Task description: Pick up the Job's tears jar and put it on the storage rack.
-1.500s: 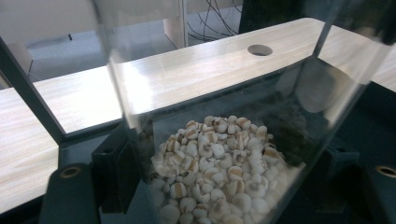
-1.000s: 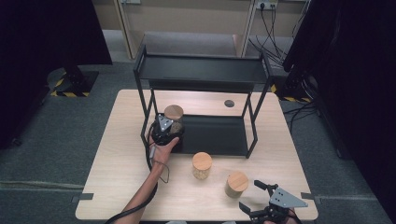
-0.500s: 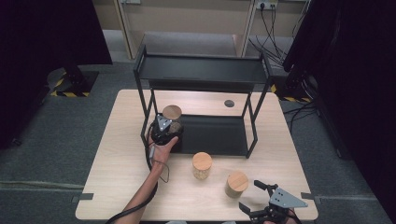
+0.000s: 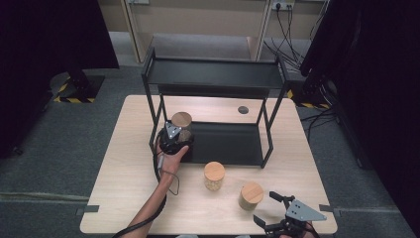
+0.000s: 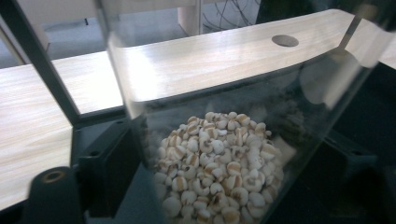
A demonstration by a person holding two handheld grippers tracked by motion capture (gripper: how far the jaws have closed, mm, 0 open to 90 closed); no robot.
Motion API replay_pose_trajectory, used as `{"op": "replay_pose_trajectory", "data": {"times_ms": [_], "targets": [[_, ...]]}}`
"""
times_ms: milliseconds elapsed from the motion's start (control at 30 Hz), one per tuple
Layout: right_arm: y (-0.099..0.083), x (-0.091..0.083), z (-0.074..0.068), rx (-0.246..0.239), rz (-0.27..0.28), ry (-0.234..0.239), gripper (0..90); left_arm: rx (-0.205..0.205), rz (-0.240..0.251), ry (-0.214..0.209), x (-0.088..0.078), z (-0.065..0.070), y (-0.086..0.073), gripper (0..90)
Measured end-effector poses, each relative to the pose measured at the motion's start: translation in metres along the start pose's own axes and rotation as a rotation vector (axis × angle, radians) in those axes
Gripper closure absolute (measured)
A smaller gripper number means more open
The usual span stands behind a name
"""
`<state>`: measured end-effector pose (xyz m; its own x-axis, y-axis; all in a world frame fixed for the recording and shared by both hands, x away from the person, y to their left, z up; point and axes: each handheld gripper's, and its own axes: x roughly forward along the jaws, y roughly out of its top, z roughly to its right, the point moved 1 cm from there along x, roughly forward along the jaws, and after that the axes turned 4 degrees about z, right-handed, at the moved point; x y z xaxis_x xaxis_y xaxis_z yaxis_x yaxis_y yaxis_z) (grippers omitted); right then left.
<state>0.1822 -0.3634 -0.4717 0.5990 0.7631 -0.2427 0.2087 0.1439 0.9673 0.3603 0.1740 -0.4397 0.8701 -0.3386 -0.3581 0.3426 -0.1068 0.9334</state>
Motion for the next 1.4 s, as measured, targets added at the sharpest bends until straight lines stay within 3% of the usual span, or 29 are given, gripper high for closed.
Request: {"op": "replay_pose_trajectory", "data": {"times_ms": [300, 667, 1400], "targets": [[0.000, 0.000, 0.000, -0.001, 0.000, 0.000, 0.7, -0.011, -0.006, 0.013, -0.009, 0.004, 0.004, 6.1], [0.000, 0.000, -0.001, -0.001, 0.000, 0.001, 0.7, 0.009, 0.008, -0.009, -0.028, 0.009, 0.008, 4.9], [0.000, 0.001, -0.001, 0.001, 0.002, 0.003, 0.7, 0.049, 0.031, -0.101, -0.066, 0.008, -0.001, 4.3]]}}
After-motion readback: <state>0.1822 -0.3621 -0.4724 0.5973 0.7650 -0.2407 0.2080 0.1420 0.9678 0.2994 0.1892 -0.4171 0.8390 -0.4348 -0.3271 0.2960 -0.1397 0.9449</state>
